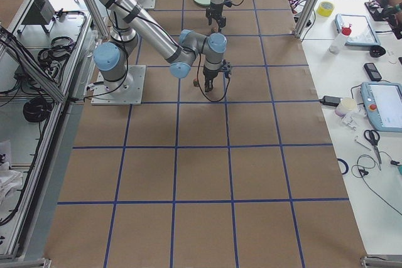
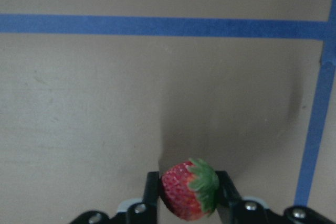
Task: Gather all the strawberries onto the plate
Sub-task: 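Carry strawberry to plate with left gripper while right gripper moves its strawberry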
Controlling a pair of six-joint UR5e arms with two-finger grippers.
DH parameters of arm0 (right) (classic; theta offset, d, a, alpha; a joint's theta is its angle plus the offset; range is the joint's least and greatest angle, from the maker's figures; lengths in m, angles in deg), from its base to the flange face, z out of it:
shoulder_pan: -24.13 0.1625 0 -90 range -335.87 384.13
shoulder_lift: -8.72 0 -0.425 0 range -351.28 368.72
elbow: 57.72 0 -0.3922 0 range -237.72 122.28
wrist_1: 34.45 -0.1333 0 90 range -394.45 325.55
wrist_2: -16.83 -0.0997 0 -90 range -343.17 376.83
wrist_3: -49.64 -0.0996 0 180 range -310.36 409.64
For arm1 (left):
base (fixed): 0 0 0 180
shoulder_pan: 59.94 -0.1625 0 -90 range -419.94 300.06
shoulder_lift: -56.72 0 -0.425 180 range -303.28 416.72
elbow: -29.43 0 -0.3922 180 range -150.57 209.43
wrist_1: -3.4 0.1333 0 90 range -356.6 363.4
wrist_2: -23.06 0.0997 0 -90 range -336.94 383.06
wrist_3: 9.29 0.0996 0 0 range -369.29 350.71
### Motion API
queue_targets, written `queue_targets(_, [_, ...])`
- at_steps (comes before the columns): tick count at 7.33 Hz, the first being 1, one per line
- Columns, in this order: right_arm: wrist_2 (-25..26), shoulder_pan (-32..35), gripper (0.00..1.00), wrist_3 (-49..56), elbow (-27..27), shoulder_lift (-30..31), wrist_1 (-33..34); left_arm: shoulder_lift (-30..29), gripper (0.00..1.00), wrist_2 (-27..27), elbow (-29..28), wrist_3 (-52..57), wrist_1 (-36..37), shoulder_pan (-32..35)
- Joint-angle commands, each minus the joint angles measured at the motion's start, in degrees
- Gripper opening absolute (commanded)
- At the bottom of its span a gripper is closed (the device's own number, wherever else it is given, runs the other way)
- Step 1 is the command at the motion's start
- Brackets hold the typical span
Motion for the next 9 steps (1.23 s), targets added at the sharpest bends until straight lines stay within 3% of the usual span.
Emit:
queue_targets(1, [-0.6,3.2,0.0,-3.9,2.1,2.5,-3.1,-0.2,0.49,0.0,-0.1,0.0,0.1,0.2])
queue_targets(2, [-1.0,6.7,0.0,-9.1,2.7,2.6,-4.1,-0.2,0.1,0.0,-0.1,0.0,0.8,0.2])
queue_targets(3, [-1.3,10.6,0.0,-15.0,2.2,2.4,-3.9,-0.2,0.0,-0.1,-0.1,0.0,1.7,0.2])
queue_targets(5, [-5.0,16.5,0.0,-24.6,2.0,2.0,-3.4,0.3,0.0,-0.1,-0.2,0.4,1.7,0.2])
queue_targets(6, [-9.3,20.1,0.0,-30.2,2.0,1.9,-2.8,2.3,0.0,-2.2,-1.4,1.2,1.6,-0.4])
queue_targets(7, [-11.6,24.3,0.0,-36.0,2.0,1.5,-1.1,4.1,0.0,-2.7,-2.8,3.6,0.4,-3.4])
queue_targets(9, [-11.7,31.9,0.0,-46.2,2.5,-1.6,4.8,9.8,0.0,-2.2,-2.3,26.0,-10.3,-12.4])
